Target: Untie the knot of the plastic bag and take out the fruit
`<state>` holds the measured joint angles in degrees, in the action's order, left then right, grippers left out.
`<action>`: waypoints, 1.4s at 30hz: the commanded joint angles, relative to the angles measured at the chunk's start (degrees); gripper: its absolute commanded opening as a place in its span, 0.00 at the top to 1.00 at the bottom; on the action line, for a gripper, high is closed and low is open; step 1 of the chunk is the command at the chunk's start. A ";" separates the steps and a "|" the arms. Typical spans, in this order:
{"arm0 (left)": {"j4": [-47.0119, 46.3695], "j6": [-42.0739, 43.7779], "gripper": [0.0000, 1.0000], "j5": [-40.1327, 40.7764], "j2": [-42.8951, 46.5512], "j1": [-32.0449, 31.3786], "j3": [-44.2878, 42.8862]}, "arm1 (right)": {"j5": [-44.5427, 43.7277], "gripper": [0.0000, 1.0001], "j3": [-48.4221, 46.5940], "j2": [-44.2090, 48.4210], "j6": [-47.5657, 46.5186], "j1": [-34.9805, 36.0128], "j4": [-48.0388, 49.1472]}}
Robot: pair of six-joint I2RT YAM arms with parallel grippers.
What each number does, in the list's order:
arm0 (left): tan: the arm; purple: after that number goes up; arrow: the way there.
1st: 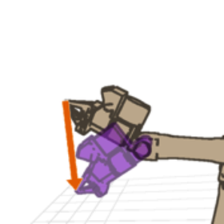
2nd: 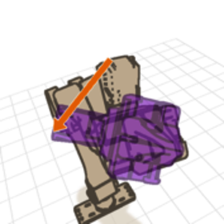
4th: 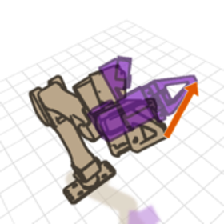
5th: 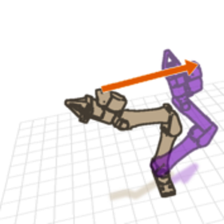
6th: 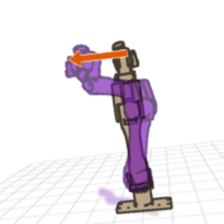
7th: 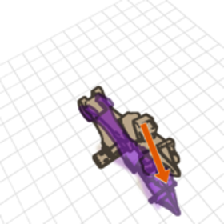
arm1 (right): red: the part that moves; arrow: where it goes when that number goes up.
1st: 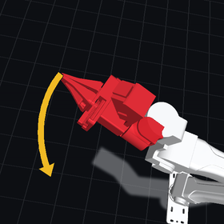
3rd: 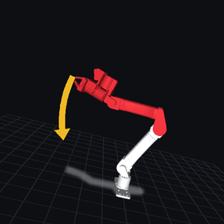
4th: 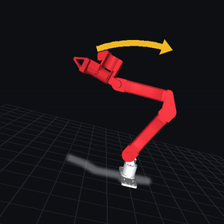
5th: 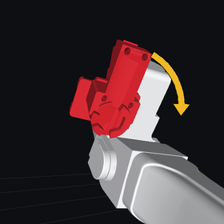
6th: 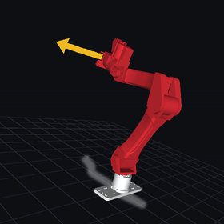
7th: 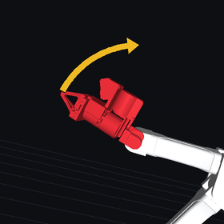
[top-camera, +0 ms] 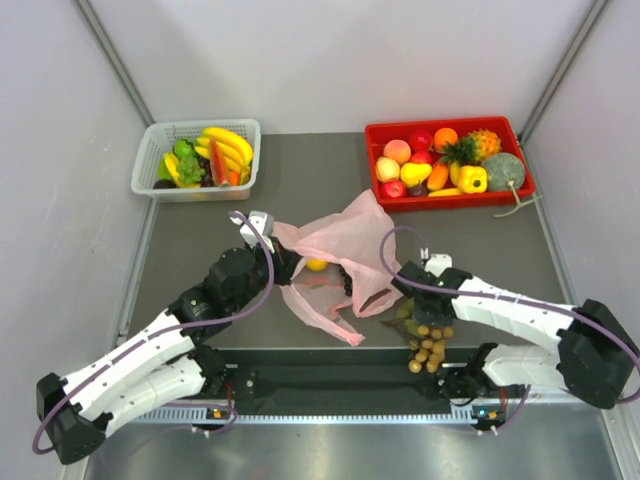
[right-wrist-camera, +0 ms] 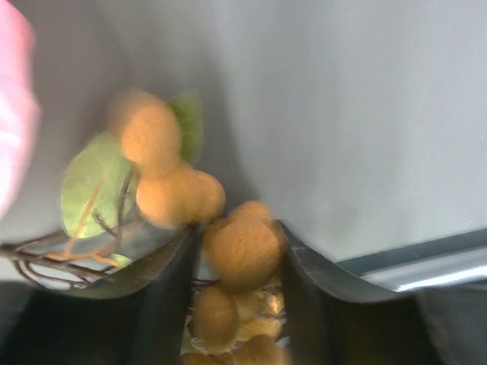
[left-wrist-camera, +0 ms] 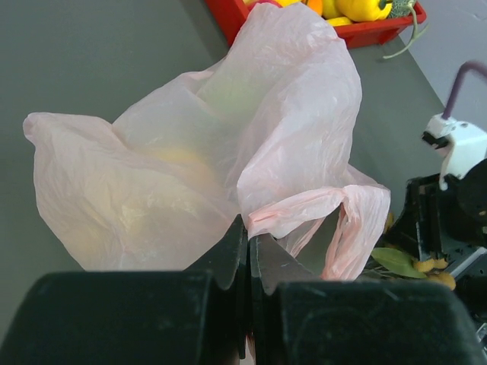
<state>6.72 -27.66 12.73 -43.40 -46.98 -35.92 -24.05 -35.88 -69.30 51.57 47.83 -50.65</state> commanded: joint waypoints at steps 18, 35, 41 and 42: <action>1.98 2.00 1.00 2.12 -1.34 0.14 -4.24 | -9.44 0.99 -19.74 16.30 -18.07 -19.68 -1.12; 1.37 2.35 1.00 1.24 -4.68 0.14 -6.97 | 6.92 0.99 -75.26 -25.42 -33.11 -39.22 10.13; 1.10 2.61 1.00 0.72 -5.65 0.22 -7.06 | 6.57 0.96 -85.75 -41.87 -32.33 -40.98 12.33; 1.10 2.61 1.00 0.54 -5.65 0.14 -6.97 | 6.22 0.95 -85.94 -44.06 -32.06 -40.89 12.86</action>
<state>9.58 -25.76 13.74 -48.93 -46.94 -40.64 -18.09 -118.43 -109.40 19.88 7.60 -39.46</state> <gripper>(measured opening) 0.023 0.243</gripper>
